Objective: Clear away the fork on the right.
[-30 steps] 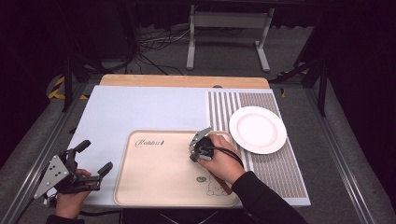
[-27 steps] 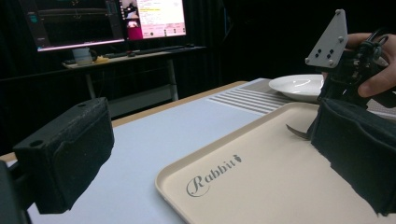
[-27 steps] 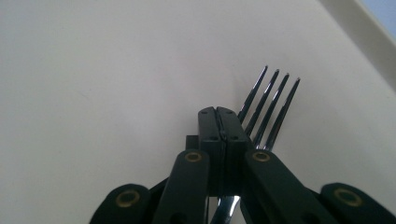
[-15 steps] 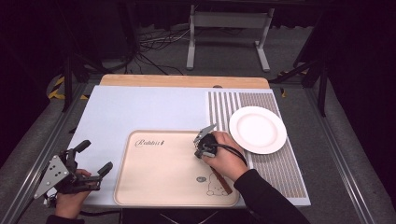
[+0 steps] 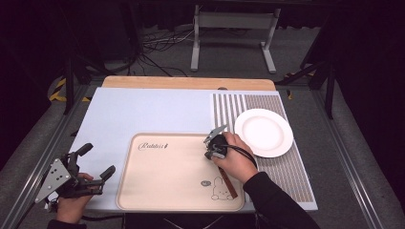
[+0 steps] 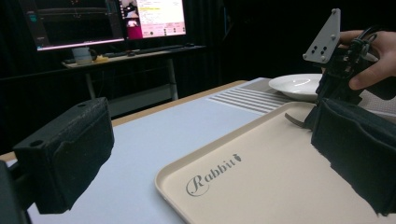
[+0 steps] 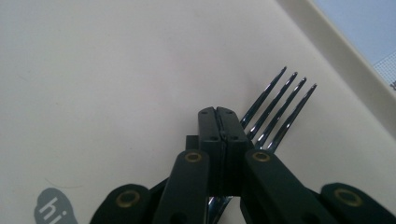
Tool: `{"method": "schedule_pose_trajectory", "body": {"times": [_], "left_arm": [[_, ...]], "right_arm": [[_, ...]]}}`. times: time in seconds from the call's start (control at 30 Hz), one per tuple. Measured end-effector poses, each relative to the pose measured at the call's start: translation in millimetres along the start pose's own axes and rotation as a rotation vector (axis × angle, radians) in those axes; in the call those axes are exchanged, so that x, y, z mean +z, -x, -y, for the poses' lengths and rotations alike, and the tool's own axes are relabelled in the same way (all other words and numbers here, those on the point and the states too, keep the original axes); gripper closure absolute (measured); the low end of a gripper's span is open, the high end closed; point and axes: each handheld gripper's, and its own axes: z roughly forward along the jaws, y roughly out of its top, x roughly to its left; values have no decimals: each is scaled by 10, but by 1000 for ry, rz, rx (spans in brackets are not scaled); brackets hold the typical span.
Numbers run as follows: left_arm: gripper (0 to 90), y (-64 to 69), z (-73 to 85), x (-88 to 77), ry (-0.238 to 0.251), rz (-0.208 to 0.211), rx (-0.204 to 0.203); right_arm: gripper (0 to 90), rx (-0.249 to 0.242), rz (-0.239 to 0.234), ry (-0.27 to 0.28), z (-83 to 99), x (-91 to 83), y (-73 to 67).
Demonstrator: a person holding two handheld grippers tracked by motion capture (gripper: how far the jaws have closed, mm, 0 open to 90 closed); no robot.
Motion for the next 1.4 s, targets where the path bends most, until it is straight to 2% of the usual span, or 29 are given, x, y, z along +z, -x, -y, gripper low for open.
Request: {"method": "schedule_pose_trajectory", "body": {"times": [1.4], "left_arm": [[0, 1, 5, 10, -1, -1, -5]], "right_arm": [[900, 114, 85, -27, 255, -177, 272]]}}
